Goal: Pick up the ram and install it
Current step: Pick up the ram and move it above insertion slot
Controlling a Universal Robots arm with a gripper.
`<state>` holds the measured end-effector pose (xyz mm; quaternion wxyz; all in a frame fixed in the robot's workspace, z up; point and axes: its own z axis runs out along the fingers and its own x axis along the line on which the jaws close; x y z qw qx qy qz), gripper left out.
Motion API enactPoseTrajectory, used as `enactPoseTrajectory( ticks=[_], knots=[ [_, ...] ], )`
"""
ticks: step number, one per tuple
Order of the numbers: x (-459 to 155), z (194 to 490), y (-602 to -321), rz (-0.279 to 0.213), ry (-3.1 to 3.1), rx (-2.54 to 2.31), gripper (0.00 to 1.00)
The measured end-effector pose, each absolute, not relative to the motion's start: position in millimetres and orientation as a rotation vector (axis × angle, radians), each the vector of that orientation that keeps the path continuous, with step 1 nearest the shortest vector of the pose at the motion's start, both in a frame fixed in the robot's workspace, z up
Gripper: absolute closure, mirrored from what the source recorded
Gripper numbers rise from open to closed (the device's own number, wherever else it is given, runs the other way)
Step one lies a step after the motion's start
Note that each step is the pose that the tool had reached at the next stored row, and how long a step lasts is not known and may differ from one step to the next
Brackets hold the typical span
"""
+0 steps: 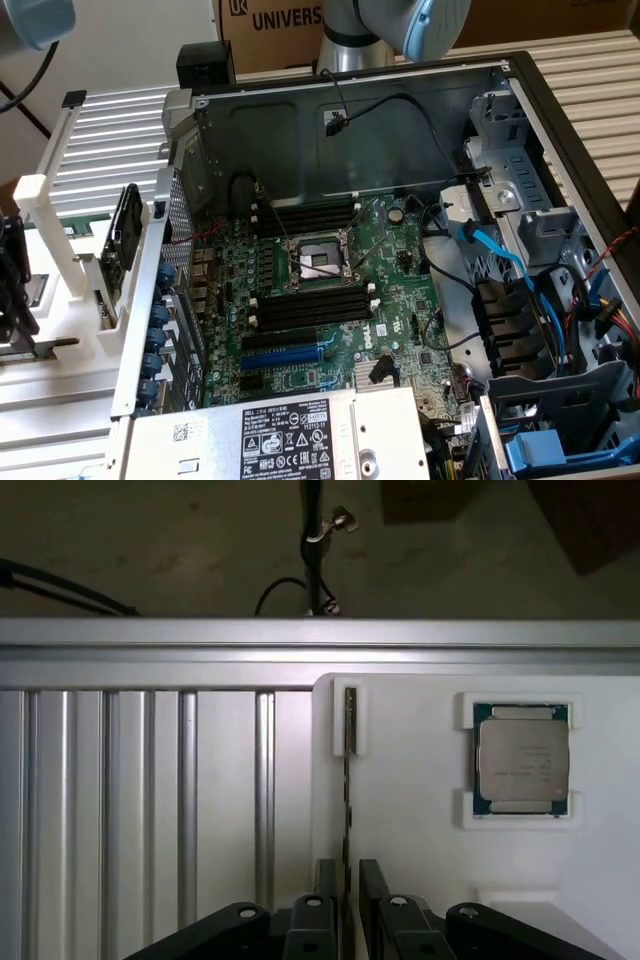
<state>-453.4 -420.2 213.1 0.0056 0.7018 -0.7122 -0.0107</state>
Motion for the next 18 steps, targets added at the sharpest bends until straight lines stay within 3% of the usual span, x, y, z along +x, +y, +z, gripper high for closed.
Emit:
enactPoseTrajectory(
  ticks=[18],
  knots=[
    [-454,199,-418,-0.029,-2.229,2.202,0.78]
  ],
)
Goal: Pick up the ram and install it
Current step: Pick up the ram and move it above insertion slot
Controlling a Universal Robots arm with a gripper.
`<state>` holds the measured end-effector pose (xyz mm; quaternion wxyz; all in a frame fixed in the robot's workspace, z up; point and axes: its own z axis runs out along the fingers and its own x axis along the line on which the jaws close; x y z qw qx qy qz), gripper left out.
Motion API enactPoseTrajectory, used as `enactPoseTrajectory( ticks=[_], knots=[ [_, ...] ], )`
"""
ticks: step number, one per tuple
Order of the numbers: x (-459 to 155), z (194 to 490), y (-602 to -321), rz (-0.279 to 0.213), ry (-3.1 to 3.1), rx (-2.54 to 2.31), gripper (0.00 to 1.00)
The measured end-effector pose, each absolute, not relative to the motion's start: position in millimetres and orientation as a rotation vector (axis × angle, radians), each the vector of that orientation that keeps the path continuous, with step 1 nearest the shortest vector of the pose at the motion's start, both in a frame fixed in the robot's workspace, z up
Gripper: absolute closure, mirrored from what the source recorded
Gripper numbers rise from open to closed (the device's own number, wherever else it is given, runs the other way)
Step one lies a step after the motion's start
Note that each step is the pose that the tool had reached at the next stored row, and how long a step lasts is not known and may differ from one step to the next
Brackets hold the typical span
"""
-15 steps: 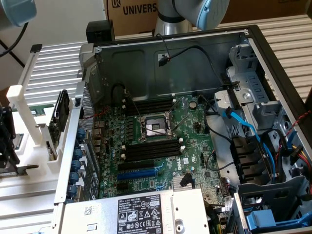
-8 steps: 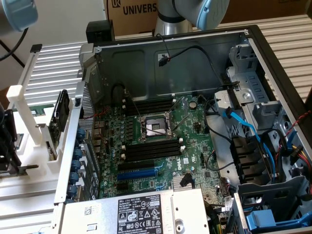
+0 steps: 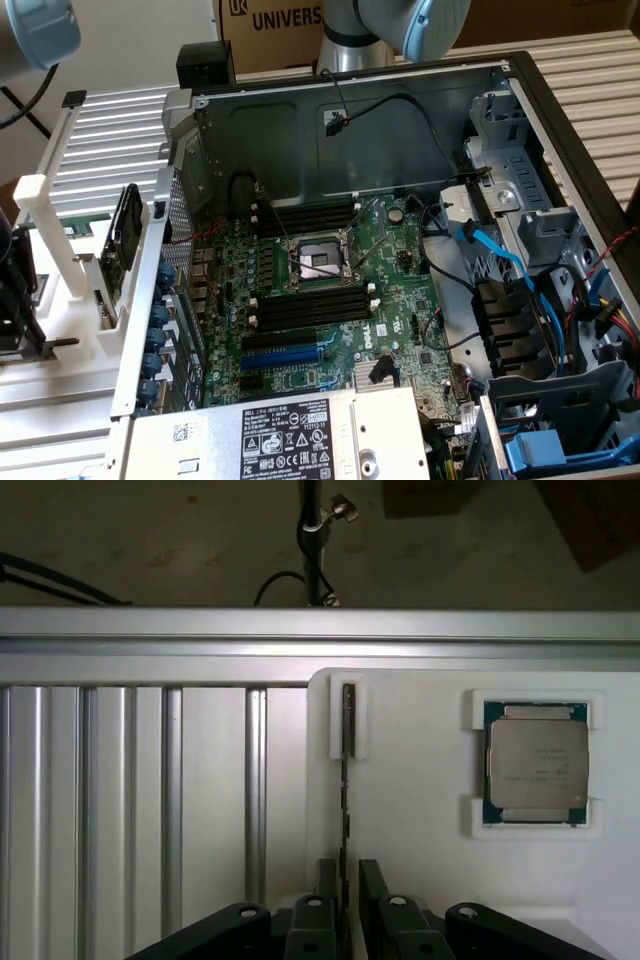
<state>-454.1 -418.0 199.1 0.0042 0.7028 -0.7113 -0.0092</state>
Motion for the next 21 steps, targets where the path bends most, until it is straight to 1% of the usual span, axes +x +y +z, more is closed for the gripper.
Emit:
enactPoseTrajectory(
  ticks=[1,2,14,21],
  knots=[
    [-454,199,-418,-0.029,-2.229,2.202,0.85],
    [-454,199,-418,-0.029,-2.228,2.202,0.87],
    [-457,199,-418,-0.029,-2.229,2.202,0.87],
    [-458,210,-418,-0.029,-2.229,2.202,0.87]
  ],
)
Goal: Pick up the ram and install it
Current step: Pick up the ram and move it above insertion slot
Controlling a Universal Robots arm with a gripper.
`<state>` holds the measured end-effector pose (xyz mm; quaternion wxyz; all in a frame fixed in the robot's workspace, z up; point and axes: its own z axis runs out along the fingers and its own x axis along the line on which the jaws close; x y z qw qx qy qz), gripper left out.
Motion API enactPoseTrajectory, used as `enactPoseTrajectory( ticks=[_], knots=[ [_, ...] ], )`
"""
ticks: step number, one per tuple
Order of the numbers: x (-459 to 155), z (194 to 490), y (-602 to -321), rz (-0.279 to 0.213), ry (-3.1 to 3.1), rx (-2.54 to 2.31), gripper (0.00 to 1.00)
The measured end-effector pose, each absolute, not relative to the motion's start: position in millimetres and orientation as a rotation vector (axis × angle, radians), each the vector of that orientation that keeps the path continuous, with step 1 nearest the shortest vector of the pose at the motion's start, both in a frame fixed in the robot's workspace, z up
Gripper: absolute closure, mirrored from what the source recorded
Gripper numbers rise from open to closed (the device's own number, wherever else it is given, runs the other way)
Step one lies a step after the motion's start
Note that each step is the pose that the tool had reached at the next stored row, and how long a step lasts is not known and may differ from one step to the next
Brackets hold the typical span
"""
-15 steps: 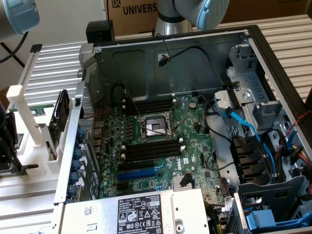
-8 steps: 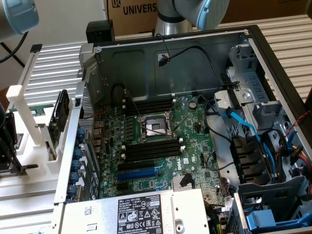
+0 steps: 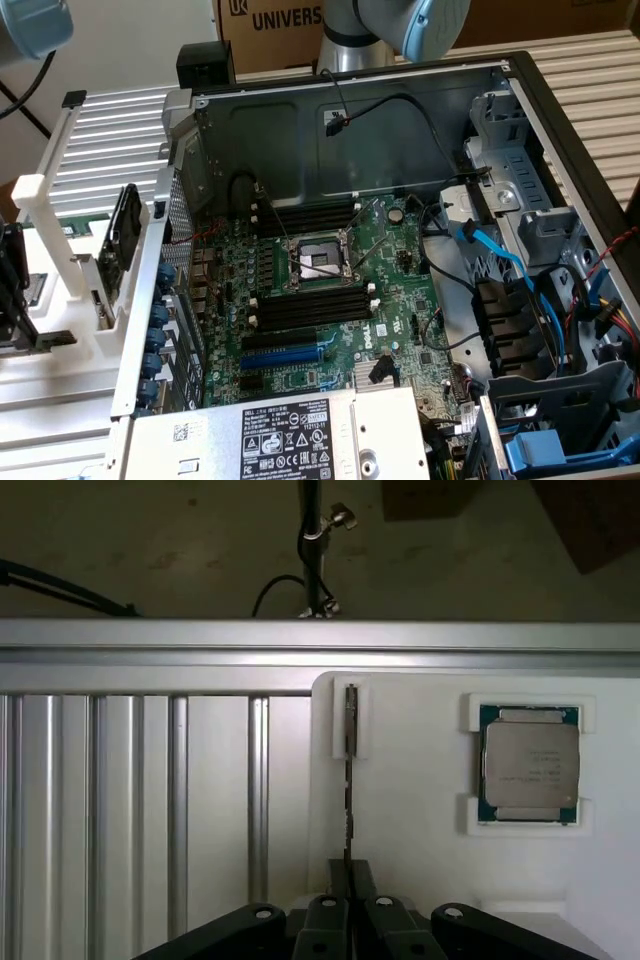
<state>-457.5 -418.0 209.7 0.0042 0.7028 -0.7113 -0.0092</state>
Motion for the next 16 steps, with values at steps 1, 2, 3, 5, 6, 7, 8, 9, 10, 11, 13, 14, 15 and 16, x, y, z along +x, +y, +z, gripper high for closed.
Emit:
enactPoseTrajectory(
  ticks=[1,2,3,5,6,7,8,9,10,11,13,14,15,16],
  knots=[
    [-458,214,-418,-0.029,-2.229,2.202,0.87],
    [-458,217,-418,-0.029,-2.229,2.202,0.87],
    [-458,220,-418,-0.029,-2.229,2.202,0.87],
    [-458,225,-418,-0.029,-2.229,2.202,0.87],
    [-458,228,-418,-0.029,-2.229,2.202,0.87],
    [-458,231,-418,-0.029,-2.229,2.202,0.87],
    [-458,238,-418,-0.029,-2.229,2.202,0.87],
    [-458,245,-418,-0.029,-2.229,2.202,0.87],
    [-458,252,-418,-0.029,-2.229,2.202,0.87],
    [-458,259,-418,-0.029,-2.229,2.202,0.87],
    [-458,274,-418,-0.029,-2.229,2.202,0.87],
    [-458,283,-418,-0.029,-2.229,2.202,0.87],
    [-458,292,-418,-0.029,-2.229,2.202,0.87],
    [-458,301,-418,-0.029,-2.229,2.202,0.87]
  ],
)
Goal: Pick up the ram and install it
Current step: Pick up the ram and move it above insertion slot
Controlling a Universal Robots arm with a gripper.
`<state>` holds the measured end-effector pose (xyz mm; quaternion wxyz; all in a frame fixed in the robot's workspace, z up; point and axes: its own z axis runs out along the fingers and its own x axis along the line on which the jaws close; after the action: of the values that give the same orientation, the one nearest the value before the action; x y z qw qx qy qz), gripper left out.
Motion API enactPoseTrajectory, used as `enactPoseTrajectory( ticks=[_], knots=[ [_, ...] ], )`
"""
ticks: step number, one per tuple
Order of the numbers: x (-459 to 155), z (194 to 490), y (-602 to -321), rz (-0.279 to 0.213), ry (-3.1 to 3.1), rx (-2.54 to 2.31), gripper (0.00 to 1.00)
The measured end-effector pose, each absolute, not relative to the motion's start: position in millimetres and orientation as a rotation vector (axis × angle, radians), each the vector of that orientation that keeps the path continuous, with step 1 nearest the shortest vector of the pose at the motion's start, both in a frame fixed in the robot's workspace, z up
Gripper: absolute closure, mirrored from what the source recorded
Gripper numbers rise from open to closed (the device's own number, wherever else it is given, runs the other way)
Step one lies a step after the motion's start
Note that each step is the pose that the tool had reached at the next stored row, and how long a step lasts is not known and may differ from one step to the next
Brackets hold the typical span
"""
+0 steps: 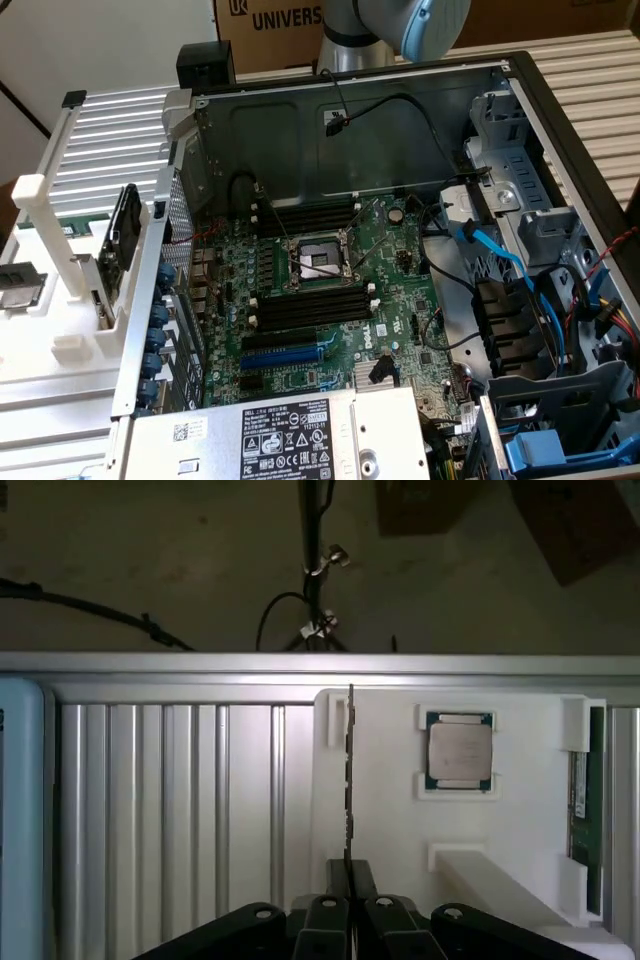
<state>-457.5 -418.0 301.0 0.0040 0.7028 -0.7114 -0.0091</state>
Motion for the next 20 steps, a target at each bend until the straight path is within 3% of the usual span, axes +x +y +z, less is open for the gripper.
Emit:
enactPoseTrajectory(
  ticks=[10,20],
  knots=[
    [-414,351,-436,-0.051,-2.240,2.213,0.87],
    [-333,406,-438,-0.060,-2.236,2.211,0.87]
  ],
)
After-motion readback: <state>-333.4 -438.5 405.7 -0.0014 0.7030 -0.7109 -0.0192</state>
